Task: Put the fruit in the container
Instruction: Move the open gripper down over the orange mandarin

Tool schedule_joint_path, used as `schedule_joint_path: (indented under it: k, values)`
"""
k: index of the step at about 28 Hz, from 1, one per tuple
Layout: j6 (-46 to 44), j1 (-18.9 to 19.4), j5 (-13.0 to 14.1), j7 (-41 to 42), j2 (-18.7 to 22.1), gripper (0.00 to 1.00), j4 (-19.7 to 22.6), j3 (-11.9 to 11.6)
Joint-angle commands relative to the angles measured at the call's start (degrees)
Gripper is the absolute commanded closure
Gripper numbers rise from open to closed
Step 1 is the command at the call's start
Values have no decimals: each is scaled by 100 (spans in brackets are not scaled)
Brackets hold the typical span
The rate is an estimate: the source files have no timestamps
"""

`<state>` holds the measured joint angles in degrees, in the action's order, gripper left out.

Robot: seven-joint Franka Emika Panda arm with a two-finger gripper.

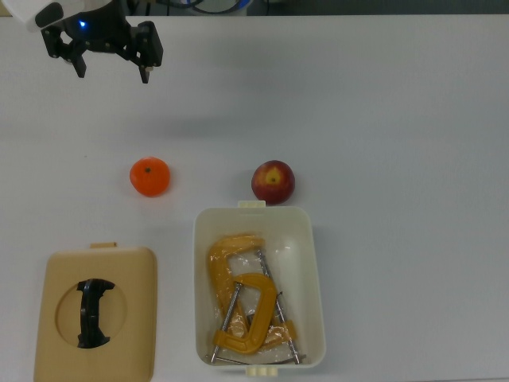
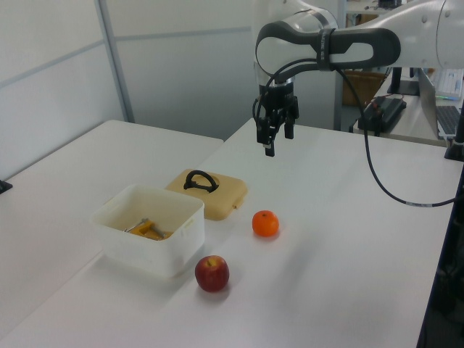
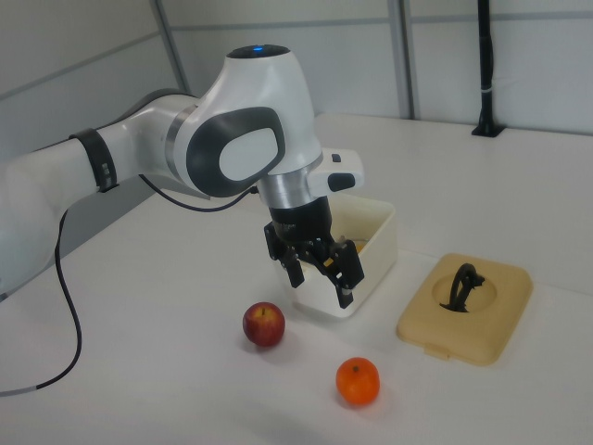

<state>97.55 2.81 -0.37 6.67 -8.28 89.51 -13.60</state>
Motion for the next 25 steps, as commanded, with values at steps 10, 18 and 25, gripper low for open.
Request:
schedule_joint_path:
  k: [10, 18, 25]
  values:
    - [133, 35, 108, 142, -41, 0, 207, 24]
    - [651, 290, 117, 98, -463, 0, 295, 33]
    - [1099, 343, 117, 63, -850, 0, 295, 42]
